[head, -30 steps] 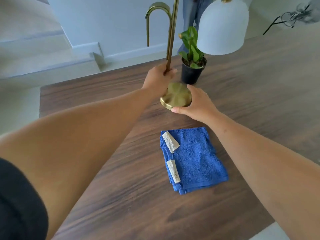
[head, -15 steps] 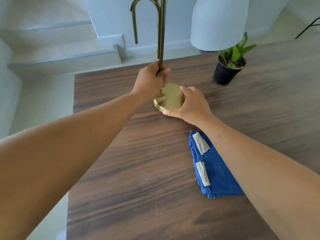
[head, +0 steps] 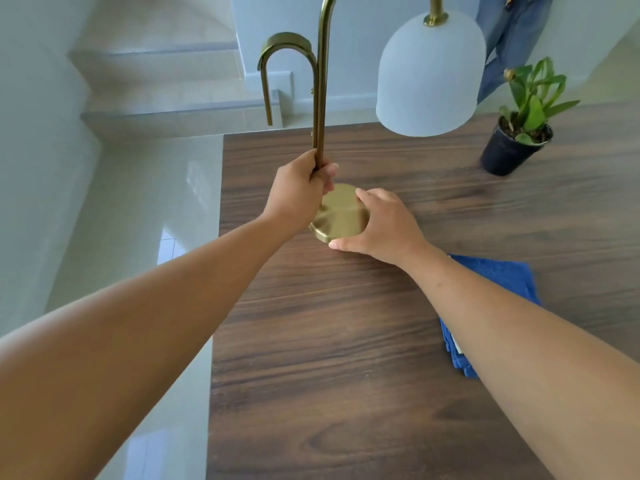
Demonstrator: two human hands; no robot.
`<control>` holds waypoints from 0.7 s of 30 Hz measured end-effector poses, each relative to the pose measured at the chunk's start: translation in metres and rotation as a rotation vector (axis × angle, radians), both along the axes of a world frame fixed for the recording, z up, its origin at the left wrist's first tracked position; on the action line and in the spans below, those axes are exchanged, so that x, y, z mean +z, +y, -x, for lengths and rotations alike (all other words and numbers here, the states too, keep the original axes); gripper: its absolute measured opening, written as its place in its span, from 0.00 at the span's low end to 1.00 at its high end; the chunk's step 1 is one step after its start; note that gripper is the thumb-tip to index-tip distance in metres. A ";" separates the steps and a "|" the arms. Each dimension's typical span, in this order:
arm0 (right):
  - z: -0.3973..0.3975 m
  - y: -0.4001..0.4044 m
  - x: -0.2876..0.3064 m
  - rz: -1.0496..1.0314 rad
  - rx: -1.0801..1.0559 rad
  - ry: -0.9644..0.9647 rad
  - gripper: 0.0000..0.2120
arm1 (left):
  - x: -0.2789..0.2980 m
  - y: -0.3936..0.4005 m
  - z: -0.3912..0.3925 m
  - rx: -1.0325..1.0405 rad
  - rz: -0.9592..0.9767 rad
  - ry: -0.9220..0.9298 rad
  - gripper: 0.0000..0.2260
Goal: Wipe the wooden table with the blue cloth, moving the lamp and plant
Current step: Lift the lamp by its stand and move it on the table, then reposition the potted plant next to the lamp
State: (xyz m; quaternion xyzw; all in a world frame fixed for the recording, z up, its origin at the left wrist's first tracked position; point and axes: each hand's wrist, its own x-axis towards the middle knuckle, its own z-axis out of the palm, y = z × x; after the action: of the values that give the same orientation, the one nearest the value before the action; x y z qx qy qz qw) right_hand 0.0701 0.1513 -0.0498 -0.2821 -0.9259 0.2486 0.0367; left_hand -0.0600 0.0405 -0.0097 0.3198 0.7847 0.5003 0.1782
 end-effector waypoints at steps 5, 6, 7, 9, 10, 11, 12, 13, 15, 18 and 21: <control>-0.005 -0.001 0.000 0.018 -0.003 0.002 0.56 | 0.002 0.000 0.000 0.017 0.044 -0.013 0.08; -0.009 0.000 -0.001 0.029 -0.009 0.016 0.56 | 0.001 -0.001 -0.001 0.035 0.043 -0.036 0.08; -0.014 0.002 -0.001 0.035 -0.019 0.038 0.55 | -0.001 -0.002 -0.004 0.058 0.046 -0.045 0.09; -0.029 0.008 -0.002 0.036 -0.051 0.075 0.52 | -0.009 -0.006 -0.013 0.148 0.063 -0.019 0.14; -0.038 0.013 -0.002 0.029 -0.069 0.084 0.50 | -0.014 -0.009 -0.019 0.224 0.063 0.008 0.16; -0.048 0.018 -0.002 0.011 -0.085 0.091 0.46 | -0.020 -0.012 -0.027 0.313 0.056 0.035 0.15; -0.059 0.023 -0.002 -0.018 -0.103 0.099 0.42 | -0.024 -0.015 -0.037 0.403 0.046 0.054 0.13; -0.070 0.029 -0.003 -0.057 -0.123 0.110 0.37 | -0.028 -0.017 -0.048 0.474 0.033 0.054 0.11; -0.094 0.040 -0.005 -0.118 -0.175 0.132 0.30 | -0.034 -0.017 -0.069 0.489 -0.001 0.042 0.12; -0.126 0.056 -0.009 -0.140 -0.264 0.133 0.26 | -0.036 0.001 -0.092 0.291 -0.030 0.098 0.17; -0.153 0.074 -0.012 -0.124 -0.348 0.093 0.26 | -0.035 0.039 -0.100 0.141 -0.019 0.135 0.18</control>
State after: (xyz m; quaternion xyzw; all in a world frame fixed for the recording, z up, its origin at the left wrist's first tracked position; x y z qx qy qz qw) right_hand 0.2231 0.2257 -0.0620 -0.4235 -0.8740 0.1936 0.1391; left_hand 0.0395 0.0794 -0.0444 0.2984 0.8106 0.4965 0.0861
